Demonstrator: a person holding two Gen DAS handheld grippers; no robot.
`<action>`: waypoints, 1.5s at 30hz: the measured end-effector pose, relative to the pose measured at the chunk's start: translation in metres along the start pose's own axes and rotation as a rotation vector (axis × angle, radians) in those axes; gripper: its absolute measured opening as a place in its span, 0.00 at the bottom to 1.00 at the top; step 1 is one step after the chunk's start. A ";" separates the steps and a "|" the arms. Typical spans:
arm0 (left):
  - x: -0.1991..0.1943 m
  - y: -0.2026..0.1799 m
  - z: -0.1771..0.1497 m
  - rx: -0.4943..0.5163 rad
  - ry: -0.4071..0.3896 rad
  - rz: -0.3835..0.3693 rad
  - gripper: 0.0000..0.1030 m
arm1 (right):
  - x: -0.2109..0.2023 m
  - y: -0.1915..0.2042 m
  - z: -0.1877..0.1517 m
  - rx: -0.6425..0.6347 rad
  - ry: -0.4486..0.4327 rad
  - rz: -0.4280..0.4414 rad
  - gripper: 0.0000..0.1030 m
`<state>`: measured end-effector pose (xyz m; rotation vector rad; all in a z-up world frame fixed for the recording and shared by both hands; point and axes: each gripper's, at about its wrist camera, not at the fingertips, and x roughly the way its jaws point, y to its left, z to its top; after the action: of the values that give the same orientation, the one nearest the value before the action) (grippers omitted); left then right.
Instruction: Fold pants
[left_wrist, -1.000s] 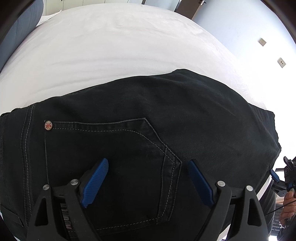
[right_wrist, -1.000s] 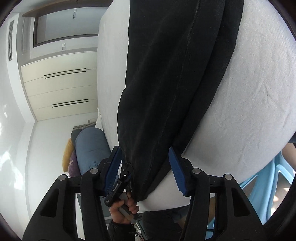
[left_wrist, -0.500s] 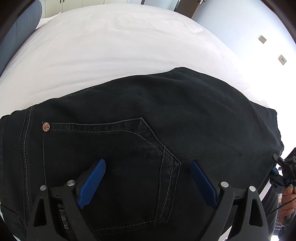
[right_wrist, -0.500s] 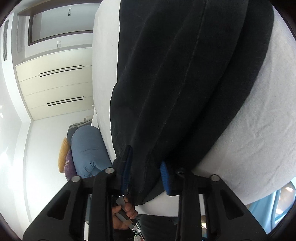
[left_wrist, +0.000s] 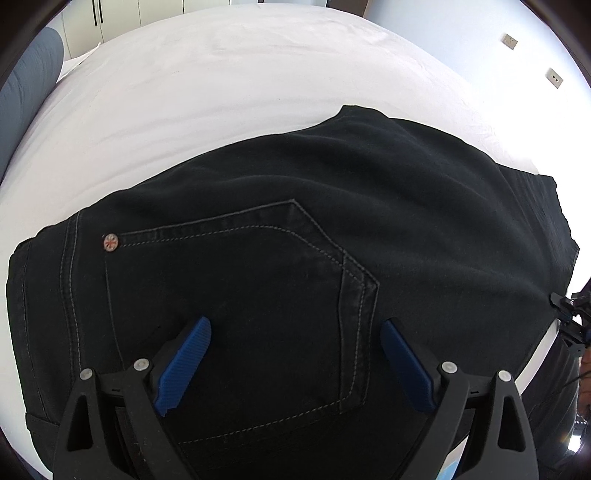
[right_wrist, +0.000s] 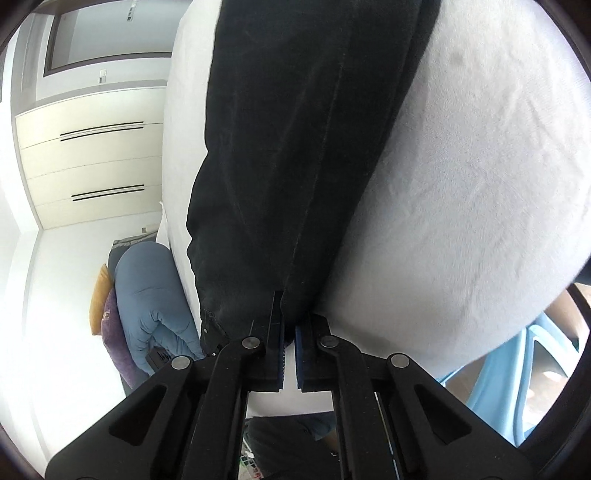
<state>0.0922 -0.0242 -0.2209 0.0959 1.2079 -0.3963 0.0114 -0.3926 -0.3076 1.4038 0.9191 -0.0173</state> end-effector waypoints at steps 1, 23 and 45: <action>-0.001 0.000 -0.001 -0.003 -0.005 -0.002 0.91 | 0.003 -0.007 0.004 0.023 0.000 0.030 0.02; -0.008 -0.024 -0.039 0.046 0.002 0.056 0.93 | -0.016 0.064 0.026 -0.226 -0.030 0.063 0.10; -0.006 -0.007 -0.027 0.050 -0.002 0.052 0.95 | -0.112 0.035 0.063 -0.116 -0.388 0.114 0.08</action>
<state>0.0639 -0.0215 -0.2237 0.1696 1.1916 -0.3811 -0.0115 -0.4930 -0.2231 1.2844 0.5101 -0.1427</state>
